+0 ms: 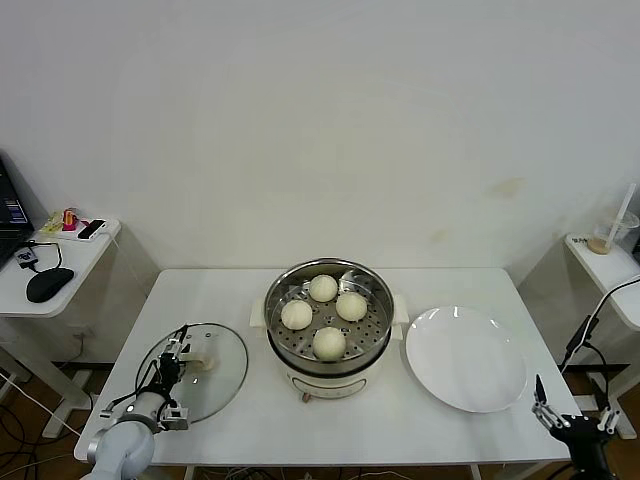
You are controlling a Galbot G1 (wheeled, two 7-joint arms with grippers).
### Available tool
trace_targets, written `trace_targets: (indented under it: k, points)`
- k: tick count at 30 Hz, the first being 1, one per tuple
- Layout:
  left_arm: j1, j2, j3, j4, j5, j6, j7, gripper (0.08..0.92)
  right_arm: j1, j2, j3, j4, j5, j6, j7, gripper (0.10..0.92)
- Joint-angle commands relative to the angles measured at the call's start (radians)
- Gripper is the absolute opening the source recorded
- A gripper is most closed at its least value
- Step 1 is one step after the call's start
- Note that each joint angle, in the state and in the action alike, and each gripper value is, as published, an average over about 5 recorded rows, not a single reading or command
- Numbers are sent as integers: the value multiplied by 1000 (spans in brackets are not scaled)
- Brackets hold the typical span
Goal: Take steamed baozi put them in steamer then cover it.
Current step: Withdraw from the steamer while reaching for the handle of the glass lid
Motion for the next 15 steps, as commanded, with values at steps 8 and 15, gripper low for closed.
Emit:
trace_targets:
  k: [8, 15]
  points:
    - [19, -3, -16, -21, -12, -3, -19, 368, 0, -3, -9, 3, -4, -2, 0, 823]
    - [49, 7, -40, -110, -26, 2, -33, 178, -1, -7, -28, 11, -5, -4, -4, 823]
